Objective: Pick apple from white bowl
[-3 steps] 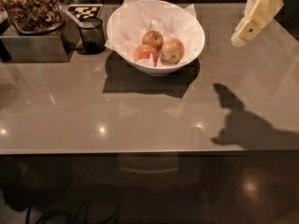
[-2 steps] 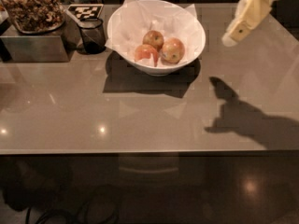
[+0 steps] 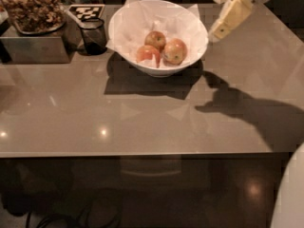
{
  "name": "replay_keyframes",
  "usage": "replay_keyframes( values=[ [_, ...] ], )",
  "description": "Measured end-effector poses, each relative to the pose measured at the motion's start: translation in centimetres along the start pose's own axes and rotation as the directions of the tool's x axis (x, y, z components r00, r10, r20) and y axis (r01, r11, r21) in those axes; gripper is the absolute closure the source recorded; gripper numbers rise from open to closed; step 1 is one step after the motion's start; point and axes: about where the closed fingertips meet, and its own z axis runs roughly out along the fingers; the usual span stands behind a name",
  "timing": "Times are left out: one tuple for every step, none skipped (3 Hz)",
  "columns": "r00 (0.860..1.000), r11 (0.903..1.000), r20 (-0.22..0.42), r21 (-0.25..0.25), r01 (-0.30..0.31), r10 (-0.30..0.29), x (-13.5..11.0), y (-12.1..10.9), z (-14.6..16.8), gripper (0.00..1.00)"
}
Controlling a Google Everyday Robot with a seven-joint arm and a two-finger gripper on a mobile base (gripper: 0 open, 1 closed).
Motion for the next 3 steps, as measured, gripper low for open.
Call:
replay_keyframes(
  values=[
    [1.0,1.0,0.001,0.001,0.0,0.0,0.0,0.0,0.1,0.42],
    [1.0,0.9998,0.016,-0.012,0.018,-0.017,-0.6,-0.8,1.7,0.38],
    [0.998,0.9977,0.016,-0.036,0.057,-0.057,-1.4,-1.9,4.2,0.33]
  ],
)
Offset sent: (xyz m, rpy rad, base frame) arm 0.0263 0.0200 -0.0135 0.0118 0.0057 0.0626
